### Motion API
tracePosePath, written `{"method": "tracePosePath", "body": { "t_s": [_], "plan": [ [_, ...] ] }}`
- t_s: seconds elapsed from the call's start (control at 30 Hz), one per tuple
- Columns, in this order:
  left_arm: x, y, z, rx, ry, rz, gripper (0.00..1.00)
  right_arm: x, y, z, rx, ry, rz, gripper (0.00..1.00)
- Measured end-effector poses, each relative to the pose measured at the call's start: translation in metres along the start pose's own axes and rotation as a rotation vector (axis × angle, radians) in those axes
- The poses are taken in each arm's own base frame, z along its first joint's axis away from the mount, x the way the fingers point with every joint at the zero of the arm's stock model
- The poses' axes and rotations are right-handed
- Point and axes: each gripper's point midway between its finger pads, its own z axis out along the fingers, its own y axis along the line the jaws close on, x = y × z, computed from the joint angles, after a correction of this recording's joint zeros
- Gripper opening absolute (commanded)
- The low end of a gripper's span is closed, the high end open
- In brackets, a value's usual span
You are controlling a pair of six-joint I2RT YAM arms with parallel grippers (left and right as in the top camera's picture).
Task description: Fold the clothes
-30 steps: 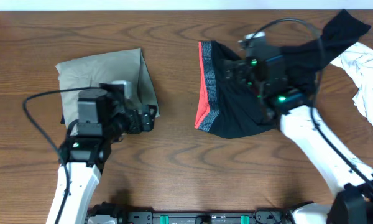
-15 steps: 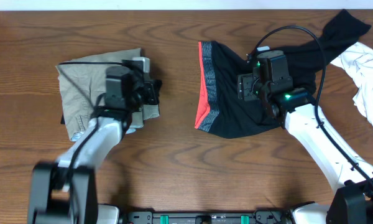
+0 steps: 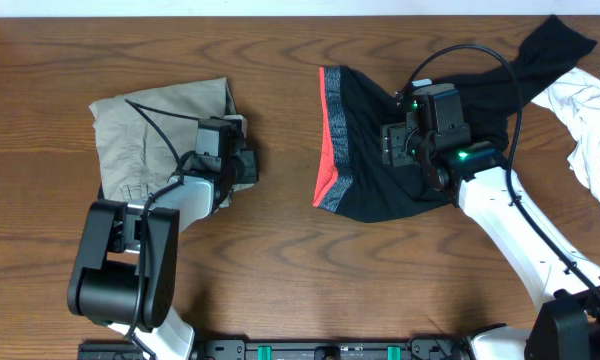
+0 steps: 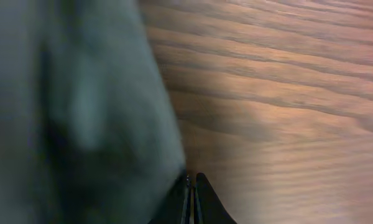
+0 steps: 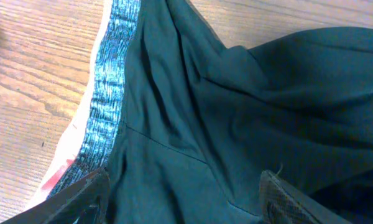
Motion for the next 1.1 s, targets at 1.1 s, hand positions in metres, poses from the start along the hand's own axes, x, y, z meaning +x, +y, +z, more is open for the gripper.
{"method": "tracePosePath", "body": {
  "t_s": [1.1],
  "plan": [
    [-0.048, 0.152, -0.056, -0.470, -0.170, -0.059, 0.43, 0.008, 0.003, 0.000, -0.015, 0.034, -0.003, 0.75]
  ]
}}
